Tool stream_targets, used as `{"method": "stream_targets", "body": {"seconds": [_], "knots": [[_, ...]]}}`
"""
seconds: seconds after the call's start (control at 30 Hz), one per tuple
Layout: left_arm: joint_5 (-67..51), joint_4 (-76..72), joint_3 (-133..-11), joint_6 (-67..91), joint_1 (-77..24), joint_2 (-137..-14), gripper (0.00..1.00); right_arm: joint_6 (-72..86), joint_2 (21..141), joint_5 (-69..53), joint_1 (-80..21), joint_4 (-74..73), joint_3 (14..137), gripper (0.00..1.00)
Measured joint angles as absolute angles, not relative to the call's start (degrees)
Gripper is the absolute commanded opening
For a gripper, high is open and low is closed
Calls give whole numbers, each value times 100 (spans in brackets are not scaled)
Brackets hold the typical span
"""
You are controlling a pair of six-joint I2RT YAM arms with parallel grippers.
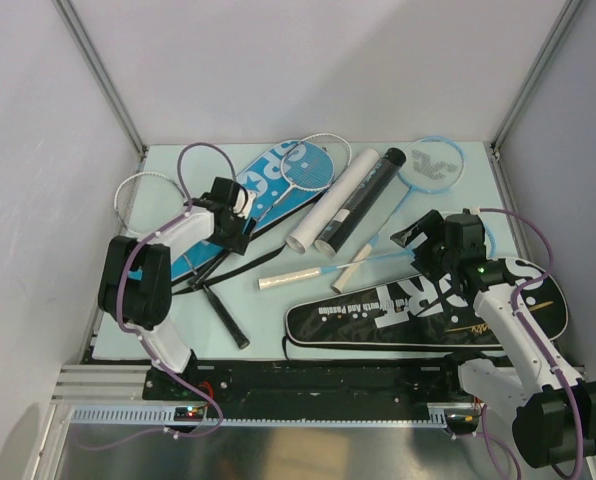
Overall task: Pack up the badminton gear
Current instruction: Pick up the racket from the center of the board.
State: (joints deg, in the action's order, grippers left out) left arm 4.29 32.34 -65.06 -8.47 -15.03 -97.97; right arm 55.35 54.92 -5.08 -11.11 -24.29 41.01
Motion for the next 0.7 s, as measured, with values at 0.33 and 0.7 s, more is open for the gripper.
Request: {"method": "stream_targets", "body": {"seconds": [0.33, 0.7], "knots": [[397, 3234, -6506, -832, -1503, -10147, 48, 5437, 5384, -548, -1131, -2493, 4071, 99], [8, 3671, -6506, -902, -1553, -9334, 1, 5089, 4995, -982, -1603, -2003, 3922, 93]]}}
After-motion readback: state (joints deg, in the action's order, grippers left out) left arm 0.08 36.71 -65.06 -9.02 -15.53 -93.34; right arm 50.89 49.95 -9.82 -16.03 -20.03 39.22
